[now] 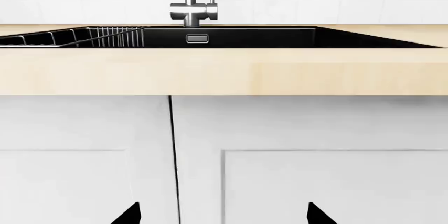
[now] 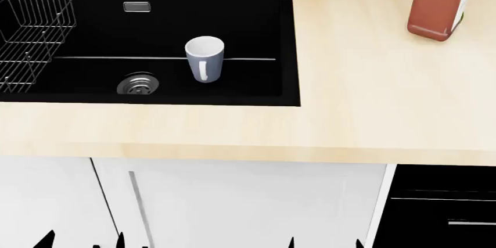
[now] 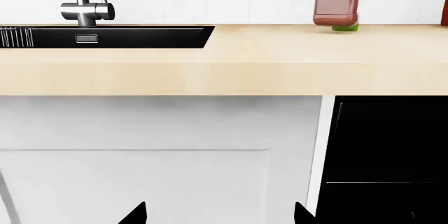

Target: Turn on the sink faucet.

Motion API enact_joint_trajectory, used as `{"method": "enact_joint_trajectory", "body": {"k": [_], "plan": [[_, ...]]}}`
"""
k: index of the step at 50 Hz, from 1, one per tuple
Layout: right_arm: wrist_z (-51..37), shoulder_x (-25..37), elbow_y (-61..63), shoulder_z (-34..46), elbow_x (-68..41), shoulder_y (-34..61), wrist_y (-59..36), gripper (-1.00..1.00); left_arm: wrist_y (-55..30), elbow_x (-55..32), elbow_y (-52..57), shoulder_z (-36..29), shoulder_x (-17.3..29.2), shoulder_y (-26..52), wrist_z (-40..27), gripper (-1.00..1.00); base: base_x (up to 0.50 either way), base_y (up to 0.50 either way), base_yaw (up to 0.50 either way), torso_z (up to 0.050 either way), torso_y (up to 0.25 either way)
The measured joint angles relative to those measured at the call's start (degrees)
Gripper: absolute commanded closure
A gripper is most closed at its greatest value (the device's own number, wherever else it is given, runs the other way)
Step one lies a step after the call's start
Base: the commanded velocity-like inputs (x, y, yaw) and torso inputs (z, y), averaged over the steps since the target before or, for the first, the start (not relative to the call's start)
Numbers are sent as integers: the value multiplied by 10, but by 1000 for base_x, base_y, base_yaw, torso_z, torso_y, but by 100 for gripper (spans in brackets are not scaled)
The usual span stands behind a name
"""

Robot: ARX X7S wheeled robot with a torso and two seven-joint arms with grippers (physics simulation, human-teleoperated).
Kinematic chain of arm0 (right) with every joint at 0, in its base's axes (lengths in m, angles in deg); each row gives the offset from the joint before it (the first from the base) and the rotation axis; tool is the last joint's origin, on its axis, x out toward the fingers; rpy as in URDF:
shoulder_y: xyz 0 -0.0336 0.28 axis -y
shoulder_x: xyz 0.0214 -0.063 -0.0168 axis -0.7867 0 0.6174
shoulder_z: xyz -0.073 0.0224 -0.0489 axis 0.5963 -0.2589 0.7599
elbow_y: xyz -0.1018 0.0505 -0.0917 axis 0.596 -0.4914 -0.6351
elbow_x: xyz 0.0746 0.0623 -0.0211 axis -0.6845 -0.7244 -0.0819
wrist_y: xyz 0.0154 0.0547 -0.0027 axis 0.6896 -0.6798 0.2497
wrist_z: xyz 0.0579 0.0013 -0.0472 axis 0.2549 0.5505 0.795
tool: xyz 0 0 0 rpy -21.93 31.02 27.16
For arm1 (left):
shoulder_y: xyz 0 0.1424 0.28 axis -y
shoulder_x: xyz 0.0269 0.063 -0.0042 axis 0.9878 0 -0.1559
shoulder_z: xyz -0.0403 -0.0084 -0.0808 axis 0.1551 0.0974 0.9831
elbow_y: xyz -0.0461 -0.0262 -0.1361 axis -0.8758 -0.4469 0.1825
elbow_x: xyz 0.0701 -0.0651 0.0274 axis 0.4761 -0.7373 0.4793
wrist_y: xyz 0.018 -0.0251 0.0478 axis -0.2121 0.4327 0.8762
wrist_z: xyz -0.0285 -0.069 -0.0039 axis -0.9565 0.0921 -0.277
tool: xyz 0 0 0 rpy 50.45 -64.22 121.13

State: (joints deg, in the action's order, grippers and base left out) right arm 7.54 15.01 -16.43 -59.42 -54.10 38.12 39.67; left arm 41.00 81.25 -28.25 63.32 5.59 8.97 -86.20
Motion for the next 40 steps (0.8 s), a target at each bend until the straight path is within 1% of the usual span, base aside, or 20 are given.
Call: {"method": "enact_joint_trajectory", "body": {"k": [22,32,40], "plan": [[-32,26,19,36,-20,-4,-11,-100,0,-30,7,-26,25,-1,-29,-100,0,0,0,0,0],[-46,38,51,47,-26,-9,-28,-100,8,-48,54,-31,41,-19,-35,-100,0,0,0,49,0],[-56,52,125,51,-32,-19,-76,-100,-34,-68,141,-32,60,-33,-41,-100,0,0,0,50,0]]}}
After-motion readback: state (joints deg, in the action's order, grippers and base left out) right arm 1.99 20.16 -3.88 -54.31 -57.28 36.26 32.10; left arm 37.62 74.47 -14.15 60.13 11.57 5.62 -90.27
